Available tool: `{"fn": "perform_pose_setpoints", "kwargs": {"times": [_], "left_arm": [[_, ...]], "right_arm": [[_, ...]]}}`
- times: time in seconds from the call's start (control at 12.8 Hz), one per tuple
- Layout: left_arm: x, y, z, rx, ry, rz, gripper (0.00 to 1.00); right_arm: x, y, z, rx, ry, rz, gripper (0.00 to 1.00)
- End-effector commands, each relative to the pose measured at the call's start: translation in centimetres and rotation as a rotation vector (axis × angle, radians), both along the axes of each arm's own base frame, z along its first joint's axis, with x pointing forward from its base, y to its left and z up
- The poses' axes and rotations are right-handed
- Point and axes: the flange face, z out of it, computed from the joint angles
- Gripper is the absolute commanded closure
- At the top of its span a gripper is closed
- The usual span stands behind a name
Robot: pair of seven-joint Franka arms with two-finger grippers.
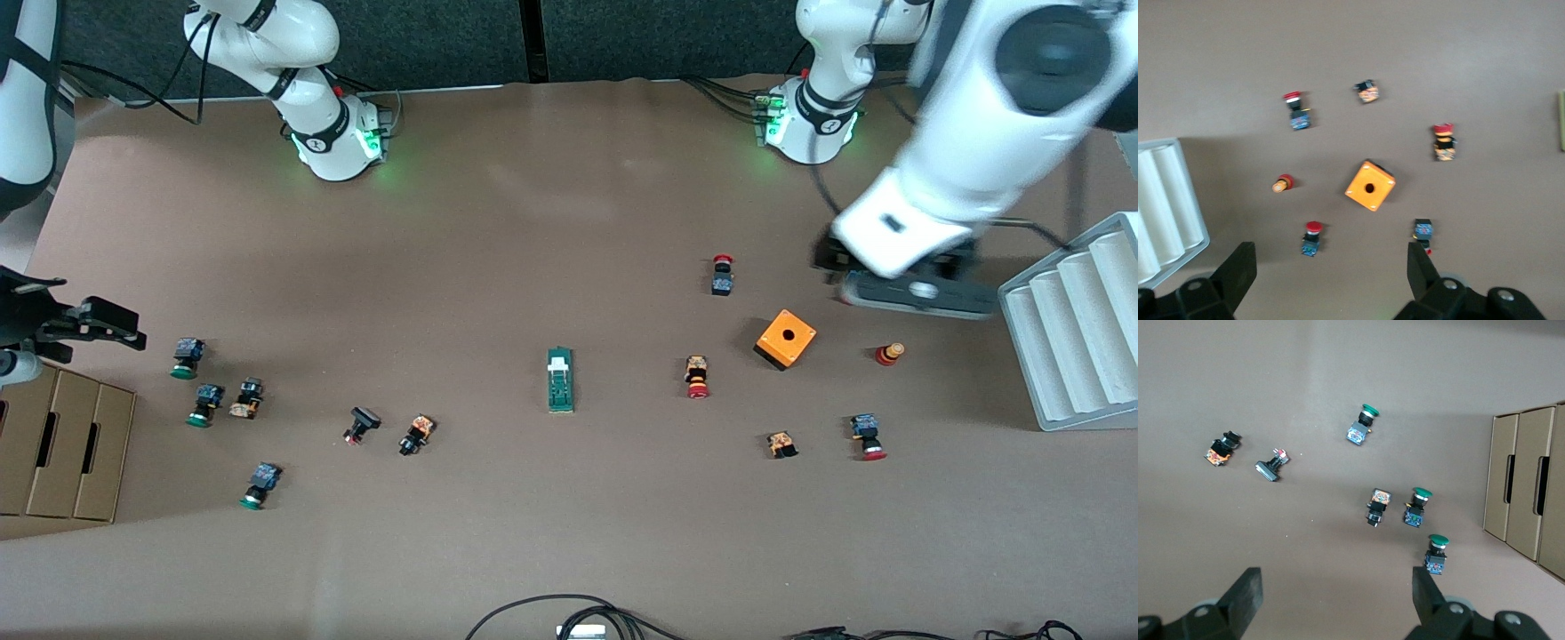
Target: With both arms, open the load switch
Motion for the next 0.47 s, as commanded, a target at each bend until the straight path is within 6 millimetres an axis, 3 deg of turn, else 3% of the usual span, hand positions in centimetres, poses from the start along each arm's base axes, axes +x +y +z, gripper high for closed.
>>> {"fn": "perform_pose_setpoints", "kwargs": {"times": [0.0, 0.16, 0.23, 0.39], "left_arm": [[-1.6, 4.4, 1.4, -0.039, 0.008, 0.09, 0.0], [-3.0, 8.0, 1.7, -0.032, -0.02, 0.153, 0.0], [-3.2, 10.9, 1.7, -0.075, -0.038, 0.192, 0.0], [-4.1, 11.7, 1.3, -0.114, -0.023, 0.11, 0.0]], "right_arm": [[0.1, 0.2, 0.0, 0.022, 0.015, -0.007, 0.0], [-0.1, 0.4, 0.0, 0.008, 0.031, 0.001, 0.0], [-0.1, 0.6, -0.1, 0.006, 0.036, 0.004, 0.0], [-0.4, 0.4, 0.2, 0.007, 0.028, -0.005, 0.0]]}}
